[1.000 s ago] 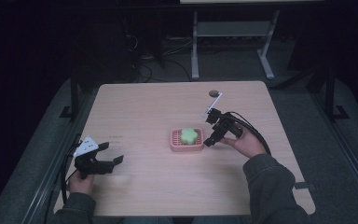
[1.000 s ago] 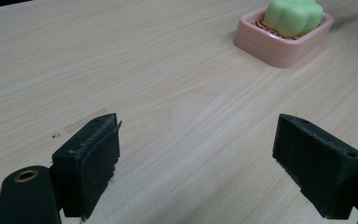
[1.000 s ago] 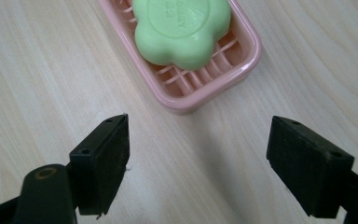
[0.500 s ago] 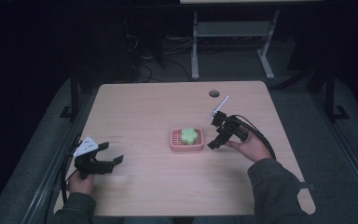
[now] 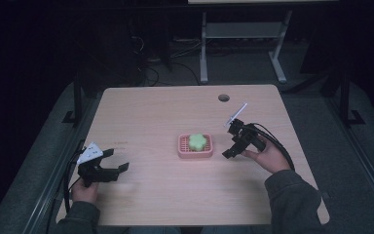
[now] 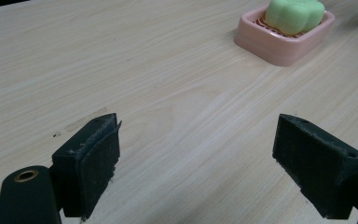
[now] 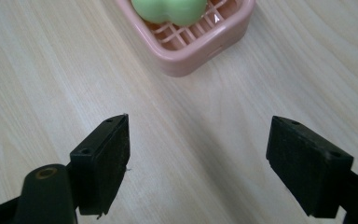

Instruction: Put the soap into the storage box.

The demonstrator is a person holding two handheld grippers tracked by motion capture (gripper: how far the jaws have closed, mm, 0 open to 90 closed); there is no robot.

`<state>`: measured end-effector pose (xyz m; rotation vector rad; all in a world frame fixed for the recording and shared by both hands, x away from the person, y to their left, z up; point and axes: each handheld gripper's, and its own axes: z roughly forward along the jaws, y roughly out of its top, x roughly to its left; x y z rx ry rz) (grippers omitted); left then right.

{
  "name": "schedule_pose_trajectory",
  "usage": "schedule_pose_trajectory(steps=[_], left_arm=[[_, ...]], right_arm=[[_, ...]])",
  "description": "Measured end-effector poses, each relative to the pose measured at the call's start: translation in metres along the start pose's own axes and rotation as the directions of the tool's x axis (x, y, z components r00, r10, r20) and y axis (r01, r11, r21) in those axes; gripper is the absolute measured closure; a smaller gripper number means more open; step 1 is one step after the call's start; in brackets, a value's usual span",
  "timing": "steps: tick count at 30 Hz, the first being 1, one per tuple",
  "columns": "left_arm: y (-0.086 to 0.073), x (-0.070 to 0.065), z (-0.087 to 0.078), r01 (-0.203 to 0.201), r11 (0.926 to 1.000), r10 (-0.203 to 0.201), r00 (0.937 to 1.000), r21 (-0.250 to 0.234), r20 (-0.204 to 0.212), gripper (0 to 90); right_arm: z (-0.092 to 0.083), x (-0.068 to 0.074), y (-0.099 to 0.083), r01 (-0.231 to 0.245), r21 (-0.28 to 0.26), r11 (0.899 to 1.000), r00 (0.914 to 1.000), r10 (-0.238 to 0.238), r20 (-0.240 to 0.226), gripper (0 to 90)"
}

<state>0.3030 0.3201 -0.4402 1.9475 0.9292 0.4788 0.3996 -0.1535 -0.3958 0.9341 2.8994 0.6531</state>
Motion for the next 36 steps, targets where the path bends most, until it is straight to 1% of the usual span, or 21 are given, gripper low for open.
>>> schedule_pose_trajectory(steps=[4,5,9,12,14,17,18,22,24,30,36], left_arm=[[0.0,0.0,0.0,-0.004,1.0,0.004,1.0,0.003,-0.002,14.4],[0.0,0.0,0.0,-0.004,1.0,0.004,1.0,0.002,-0.001,14.4],[0.0,0.0,0.0,-0.005,1.0,0.005,1.0,0.003,-0.002,14.4],[0.0,0.0,0.0,-0.003,1.0,0.003,1.0,0.005,-0.002,14.4],[0.0,-0.001,0.0,-0.002,1.0,0.002,1.0,0.005,-0.003,14.4],[0.0,-0.001,0.001,0.0,1.0,0.0,1.0,0.008,-0.002,14.4],[0.0,-0.001,0.0,-0.001,0.9999,0.001,1.0,0.013,-0.002,14.4],[0.0,-0.001,0.001,-0.002,0.9999,0.002,1.0,0.017,0.0,14.4],[0.0,-0.001,0.001,-0.008,0.9998,0.008,1.0,0.018,0.001,14.4],[0.0,-0.001,0.001,-0.008,0.9998,0.008,1.0,0.018,0.001,14.4],[0.0,-0.001,0.001,-0.011,0.9997,0.01,0.9999,0.02,0.002,14.4]], right_arm=[[0.0,-0.001,-0.004,-0.004,0.009,1.0,1.0,0.004,0.001,21.1],[0.0,-0.001,-0.007,-0.005,0.0,1.0,1.0,0.005,0.0,21.3],[-0.001,-0.001,-0.011,-0.01,-0.002,1.0,0.9999,0.01,-0.001,21.3],[-0.001,-0.002,-0.019,-0.031,-0.005,1.0,0.9995,0.031,-0.004,21.3],[-0.001,-0.003,-0.023,-0.036,0.004,0.999,0.9994,0.036,-0.002,20.9],[-0.003,-0.002,-0.027,-0.039,-0.008,0.999,0.9992,0.039,-0.003,21.5],[-0.003,-0.003,-0.031,-0.049,-0.012,0.999,0.9988,0.049,-0.003,21.4],[-0.004,-0.005,-0.039,-0.066,-0.02,0.998,0.9978,0.066,-0.009,21.4],[-0.004,-0.005,-0.042,-0.068,-0.015,0.998,0.9977,0.067,-0.005,21.2],[-0.007,-0.006,-0.053,-0.079,-0.029,0.996,0.9968,0.079,-0.006,21.5],[-0.007,-0.006,-0.063,-0.092,-0.025,0.995,0.9958,0.092,-0.002,21.4]])
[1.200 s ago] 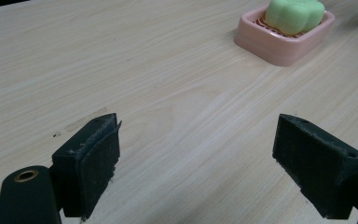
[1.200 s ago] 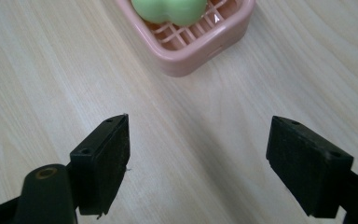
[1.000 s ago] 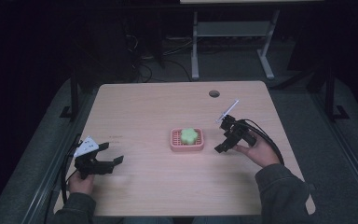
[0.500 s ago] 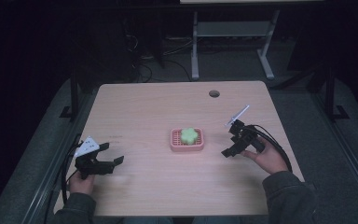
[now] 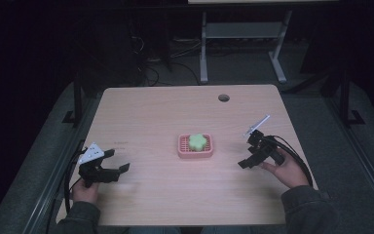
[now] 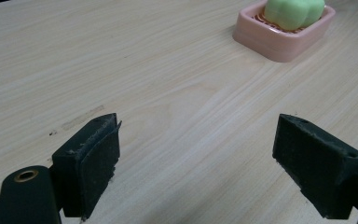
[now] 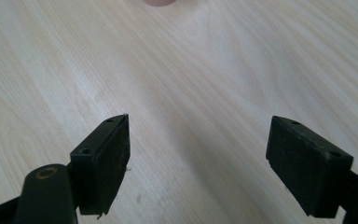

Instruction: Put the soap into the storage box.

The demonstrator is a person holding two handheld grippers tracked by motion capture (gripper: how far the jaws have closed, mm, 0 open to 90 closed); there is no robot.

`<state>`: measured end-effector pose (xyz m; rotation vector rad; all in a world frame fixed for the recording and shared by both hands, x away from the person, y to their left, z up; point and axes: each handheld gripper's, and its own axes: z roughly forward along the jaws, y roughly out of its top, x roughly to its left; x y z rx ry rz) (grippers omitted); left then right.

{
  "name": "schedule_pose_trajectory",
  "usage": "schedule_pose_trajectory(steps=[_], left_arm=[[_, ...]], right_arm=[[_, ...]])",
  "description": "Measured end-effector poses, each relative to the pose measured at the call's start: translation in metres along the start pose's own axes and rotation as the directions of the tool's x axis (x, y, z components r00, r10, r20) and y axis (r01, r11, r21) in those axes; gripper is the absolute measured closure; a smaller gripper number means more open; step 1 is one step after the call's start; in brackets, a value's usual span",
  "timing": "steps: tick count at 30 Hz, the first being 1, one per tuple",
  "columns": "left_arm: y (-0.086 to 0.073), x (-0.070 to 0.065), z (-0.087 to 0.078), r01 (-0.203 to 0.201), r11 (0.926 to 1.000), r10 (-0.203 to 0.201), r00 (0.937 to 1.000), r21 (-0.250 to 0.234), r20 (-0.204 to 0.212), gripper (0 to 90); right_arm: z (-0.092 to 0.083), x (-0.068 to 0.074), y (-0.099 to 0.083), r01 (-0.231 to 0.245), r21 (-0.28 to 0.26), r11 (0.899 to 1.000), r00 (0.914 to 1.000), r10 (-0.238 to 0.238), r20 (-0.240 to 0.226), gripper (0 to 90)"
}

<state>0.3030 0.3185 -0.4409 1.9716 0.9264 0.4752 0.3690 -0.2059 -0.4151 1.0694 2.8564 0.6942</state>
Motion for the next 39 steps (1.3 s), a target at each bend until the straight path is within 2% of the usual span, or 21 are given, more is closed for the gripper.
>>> schedule_pose_trajectory(steps=[6,19,39], left_arm=[[0.0,0.0,0.0,0.002,1.0,-0.002,1.0,0.0,0.001,14.4],[-0.001,-0.001,0.001,-0.004,1.0,0.004,1.0,0.005,-0.001,14.4],[-0.001,-0.001,0.002,-0.011,0.9999,0.011,0.9999,0.013,-0.001,14.4]], right_arm=[[-0.003,0.0,-0.008,0.0,-0.007,1.0,1.0,0.0,0.01,21.4],[-0.004,-0.001,-0.035,-0.036,-0.03,0.999,0.9993,0.036,0.004,21.5],[-0.006,0.013,-0.071,-0.06,-0.076,0.995,0.9981,0.061,0.011,21.4]])
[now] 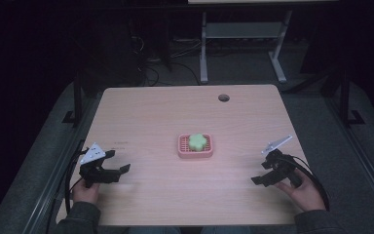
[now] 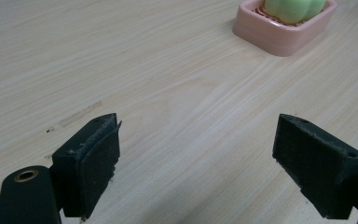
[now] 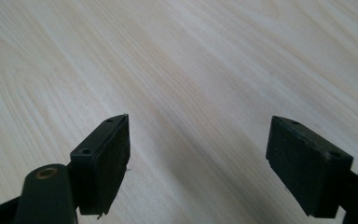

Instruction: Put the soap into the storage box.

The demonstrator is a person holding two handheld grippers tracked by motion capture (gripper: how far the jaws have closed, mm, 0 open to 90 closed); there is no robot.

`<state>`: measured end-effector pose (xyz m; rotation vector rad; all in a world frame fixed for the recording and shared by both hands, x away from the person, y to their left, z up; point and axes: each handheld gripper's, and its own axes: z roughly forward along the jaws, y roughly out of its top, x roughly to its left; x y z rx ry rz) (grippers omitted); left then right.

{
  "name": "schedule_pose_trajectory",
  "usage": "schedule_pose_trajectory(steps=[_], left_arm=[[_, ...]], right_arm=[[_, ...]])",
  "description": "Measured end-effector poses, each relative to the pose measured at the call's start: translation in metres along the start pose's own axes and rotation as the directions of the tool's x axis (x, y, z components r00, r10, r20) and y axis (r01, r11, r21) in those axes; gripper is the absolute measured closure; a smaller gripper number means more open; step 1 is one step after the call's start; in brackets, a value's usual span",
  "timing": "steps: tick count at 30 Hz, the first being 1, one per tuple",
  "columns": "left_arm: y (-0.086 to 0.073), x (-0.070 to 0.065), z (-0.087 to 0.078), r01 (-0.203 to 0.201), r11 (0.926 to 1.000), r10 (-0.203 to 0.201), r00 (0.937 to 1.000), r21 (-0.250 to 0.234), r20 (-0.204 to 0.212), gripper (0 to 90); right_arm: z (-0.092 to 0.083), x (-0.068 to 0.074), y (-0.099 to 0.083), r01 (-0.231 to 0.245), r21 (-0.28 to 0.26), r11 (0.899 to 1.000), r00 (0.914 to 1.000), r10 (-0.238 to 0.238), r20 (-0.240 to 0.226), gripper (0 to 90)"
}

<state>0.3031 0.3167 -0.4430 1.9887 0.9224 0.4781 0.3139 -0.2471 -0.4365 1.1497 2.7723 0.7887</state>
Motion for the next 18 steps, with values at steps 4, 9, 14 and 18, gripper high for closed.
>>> schedule_pose_trajectory(steps=[4,9,14,18], left_arm=[[0.0,0.0,0.0,-0.003,1.0,0.003,1.0,0.001,-0.001,14.4],[0.0,0.0,0.001,-0.007,1.0,0.007,1.0,0.005,-0.002,14.4],[0.0,0.0,0.0,-0.002,1.0,0.002,1.0,-0.004,-0.009,14.4],[0.0,0.001,-0.001,-0.013,0.9999,0.013,0.9998,-0.008,-0.015,14.4]], right_arm=[[-0.001,0.004,-0.005,-0.002,-0.014,1.0,1.0,0.002,-0.004,21.4],[-0.003,0.009,-0.016,-0.013,-0.032,0.999,0.9999,0.013,0.004,20.9],[-0.005,0.015,-0.025,-0.031,-0.062,0.998,0.9993,0.033,0.02,20.9],[-0.006,0.019,-0.03,-0.035,-0.073,0.997,0.999,0.037,0.025,20.8]])
